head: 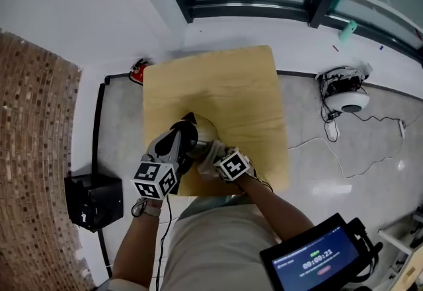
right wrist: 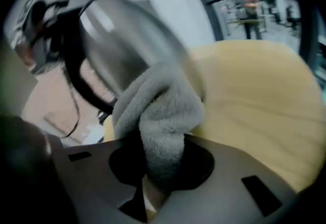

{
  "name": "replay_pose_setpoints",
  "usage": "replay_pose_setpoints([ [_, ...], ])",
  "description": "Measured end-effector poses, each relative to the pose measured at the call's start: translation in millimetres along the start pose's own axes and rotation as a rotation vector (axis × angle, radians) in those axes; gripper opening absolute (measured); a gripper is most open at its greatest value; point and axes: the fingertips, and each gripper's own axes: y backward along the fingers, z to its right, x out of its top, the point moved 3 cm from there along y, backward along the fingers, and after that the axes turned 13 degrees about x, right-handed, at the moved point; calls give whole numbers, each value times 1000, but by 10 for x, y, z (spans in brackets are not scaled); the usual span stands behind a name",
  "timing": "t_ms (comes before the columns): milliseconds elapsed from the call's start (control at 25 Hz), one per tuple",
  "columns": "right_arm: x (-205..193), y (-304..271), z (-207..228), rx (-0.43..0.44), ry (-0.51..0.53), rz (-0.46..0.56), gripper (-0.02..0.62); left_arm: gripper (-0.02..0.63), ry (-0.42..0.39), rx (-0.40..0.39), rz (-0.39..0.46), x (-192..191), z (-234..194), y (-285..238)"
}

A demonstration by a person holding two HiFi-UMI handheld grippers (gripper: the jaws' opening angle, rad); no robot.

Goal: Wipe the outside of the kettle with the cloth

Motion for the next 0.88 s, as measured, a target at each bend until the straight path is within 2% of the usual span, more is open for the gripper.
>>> replay_pose_setpoints([
  [40,-111,-123,-179,42,31,-42,81,-8,0,1,1,-20,0,8],
  [120,-27,-108,-388,55,12,11,80,-8,1,0,2,-27,13,-5],
  [240,544,437,-705,80,36,219,81,-8,1,-3,2,10,-18,-53],
  [320,933,802,-996,130,128,417,80,-8,2,-3,1,-1,-50,-36],
  [400,1108,890,-1086,140,245,498,81,-8,11,16,11,15,-69,-26],
  [440,1047,820,-1013,129,261,476,81,-8,18,24,14,26,-89,-22],
  [480,856,681,-849,101,221,401,80,-9,27,21,12,29,-110,-20],
  [560,194,300,-353,5,25,136,80,-8,54,-31,-10,12,-120,-43],
  [600,-109,166,-163,-22,-63,41,81,-9,72,-64,-26,-3,-112,-59],
  [640,-295,112,-83,-16,-117,11,81,-8,90,-86,-41,-22,-119,-53],
  [680,-353,123,-96,6,-133,23,81,-8,115,-79,-47,-43,-169,-1],
  [760,-226,218,-224,23,-78,69,81,-8,215,45,-11,-140,-452,218],
  [800,-136,260,-280,26,-44,90,81,-8,302,123,5,-273,-624,318],
  [840,-62,288,-309,36,-29,115,81,-8,405,168,-7,-482,-742,357],
  [880,-5,298,-310,52,-33,141,81,-8,513,168,-45,-732,-782,329],
])
